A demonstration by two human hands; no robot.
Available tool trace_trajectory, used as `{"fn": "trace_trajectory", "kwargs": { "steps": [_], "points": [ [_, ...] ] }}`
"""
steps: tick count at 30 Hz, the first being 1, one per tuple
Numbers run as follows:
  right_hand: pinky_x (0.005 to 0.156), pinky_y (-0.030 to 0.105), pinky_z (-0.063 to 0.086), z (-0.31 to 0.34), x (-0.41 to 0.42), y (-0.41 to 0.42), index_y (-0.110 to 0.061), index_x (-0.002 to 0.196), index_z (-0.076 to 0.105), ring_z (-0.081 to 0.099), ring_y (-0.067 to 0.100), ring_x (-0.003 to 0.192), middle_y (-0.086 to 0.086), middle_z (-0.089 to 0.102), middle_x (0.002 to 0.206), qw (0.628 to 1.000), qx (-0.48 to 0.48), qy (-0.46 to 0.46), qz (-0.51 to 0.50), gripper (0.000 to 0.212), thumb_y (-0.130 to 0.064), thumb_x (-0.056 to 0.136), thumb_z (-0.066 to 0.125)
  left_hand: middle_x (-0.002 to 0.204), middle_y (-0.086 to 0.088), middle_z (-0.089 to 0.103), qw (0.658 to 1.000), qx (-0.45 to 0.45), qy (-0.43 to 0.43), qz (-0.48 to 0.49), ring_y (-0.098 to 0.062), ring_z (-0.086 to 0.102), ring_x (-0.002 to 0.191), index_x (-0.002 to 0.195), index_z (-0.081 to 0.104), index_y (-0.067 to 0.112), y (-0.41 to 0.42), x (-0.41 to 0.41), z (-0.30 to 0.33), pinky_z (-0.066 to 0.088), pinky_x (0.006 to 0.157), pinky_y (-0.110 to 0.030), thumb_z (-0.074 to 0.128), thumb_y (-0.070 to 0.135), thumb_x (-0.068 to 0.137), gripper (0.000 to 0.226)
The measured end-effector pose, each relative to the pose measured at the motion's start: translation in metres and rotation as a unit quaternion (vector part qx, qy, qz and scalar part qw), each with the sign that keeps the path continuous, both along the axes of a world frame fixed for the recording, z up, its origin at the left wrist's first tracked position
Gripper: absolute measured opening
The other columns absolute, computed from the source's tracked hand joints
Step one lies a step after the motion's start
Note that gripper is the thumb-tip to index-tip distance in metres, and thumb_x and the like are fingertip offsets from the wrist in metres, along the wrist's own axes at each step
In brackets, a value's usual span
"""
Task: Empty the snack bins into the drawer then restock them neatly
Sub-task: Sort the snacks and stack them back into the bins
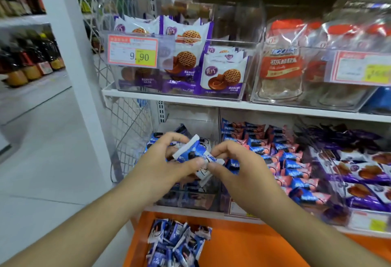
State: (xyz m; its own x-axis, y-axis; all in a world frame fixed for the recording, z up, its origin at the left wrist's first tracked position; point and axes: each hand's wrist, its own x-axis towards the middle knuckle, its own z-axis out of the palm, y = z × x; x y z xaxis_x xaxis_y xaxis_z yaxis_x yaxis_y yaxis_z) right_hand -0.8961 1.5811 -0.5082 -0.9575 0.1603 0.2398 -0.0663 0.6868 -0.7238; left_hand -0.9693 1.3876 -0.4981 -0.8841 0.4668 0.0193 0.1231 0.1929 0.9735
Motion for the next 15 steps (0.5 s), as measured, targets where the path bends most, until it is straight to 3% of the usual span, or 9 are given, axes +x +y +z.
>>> {"fn": "trace_trajectory", "kwargs": {
  "steps": [1, 3, 5, 8, 11, 15],
  "points": [
    [0.081, 0.026, 0.05, -0.001, -0.001, 0.002, -0.04, 0.102, 0.063, 0.06, 0.003, 0.096, -0.014, 0.065, 0.098, 1.0, 0.0, -0.008, -0.008, 0.01, -0.04, 0.096, 0.071, 0.109, 0.029, 0.067, 0.998, -0.036, 0.042, -0.028, 0.003, 0.072, 0.09, 0.127, 0.056, 0.052, -0.003, -0.003, 0.0, 0.058, 0.069, -0.015, 0.088, 0.032, 0.08, 0.06],
    [0.081, 0.027, 0.052, -0.002, -0.003, 0.006, -0.043, 0.103, 0.064, 0.059, 0.002, 0.096, -0.014, 0.064, 0.1, 0.999, -0.003, -0.028, -0.02, 0.007, -0.043, 0.098, 0.068, 0.124, 0.038, 0.053, 0.984, -0.105, 0.118, -0.078, 0.007, 0.064, 0.108, 0.132, 0.047, 0.068, -0.008, -0.011, -0.003, 0.058, 0.082, -0.018, 0.09, 0.027, 0.079, 0.08],
    [0.084, 0.019, 0.049, -0.005, -0.006, 0.008, -0.046, 0.106, 0.064, 0.056, 0.0, 0.1, -0.016, 0.061, 0.105, 0.999, 0.012, -0.035, -0.016, 0.008, -0.046, 0.098, 0.066, 0.133, 0.037, 0.049, 0.96, -0.16, 0.201, -0.108, 0.005, 0.058, 0.118, 0.131, 0.055, 0.064, -0.009, -0.019, -0.008, 0.058, 0.089, -0.023, 0.088, 0.026, 0.082, 0.071],
    [0.097, 0.003, 0.034, -0.009, -0.008, 0.013, -0.049, 0.126, 0.062, 0.045, -0.011, 0.121, -0.029, 0.052, 0.127, 0.997, 0.067, -0.031, 0.006, 0.026, -0.045, 0.1, 0.064, 0.123, 0.034, 0.056, 0.93, -0.218, 0.284, -0.085, 0.006, 0.058, 0.112, 0.122, 0.065, 0.054, -0.007, -0.033, -0.019, 0.056, 0.09, -0.022, 0.086, 0.037, 0.081, 0.048],
    [0.121, 0.016, 0.016, -0.01, -0.009, 0.024, -0.041, 0.153, 0.043, 0.018, -0.008, 0.149, -0.031, 0.036, 0.152, 0.986, 0.161, -0.013, 0.032, 0.053, -0.038, 0.104, 0.062, 0.115, 0.027, 0.058, 0.918, -0.251, 0.304, -0.041, 0.004, 0.059, 0.099, 0.121, 0.068, 0.048, -0.001, -0.05, -0.025, 0.055, 0.088, -0.026, 0.085, 0.045, 0.081, 0.044],
    [0.13, 0.031, 0.008, -0.012, -0.01, 0.036, -0.043, 0.159, 0.032, -0.008, -0.008, 0.154, -0.034, 0.021, 0.163, 0.975, 0.21, -0.055, 0.032, 0.057, -0.042, 0.106, 0.054, 0.105, 0.015, 0.06, 0.887, -0.32, 0.334, 0.016, -0.003, 0.055, 0.086, 0.125, 0.067, 0.041, 0.023, -0.092, -0.038, 0.046, 0.073, -0.027, 0.08, 0.051, 0.085, 0.043]
  ]
}}
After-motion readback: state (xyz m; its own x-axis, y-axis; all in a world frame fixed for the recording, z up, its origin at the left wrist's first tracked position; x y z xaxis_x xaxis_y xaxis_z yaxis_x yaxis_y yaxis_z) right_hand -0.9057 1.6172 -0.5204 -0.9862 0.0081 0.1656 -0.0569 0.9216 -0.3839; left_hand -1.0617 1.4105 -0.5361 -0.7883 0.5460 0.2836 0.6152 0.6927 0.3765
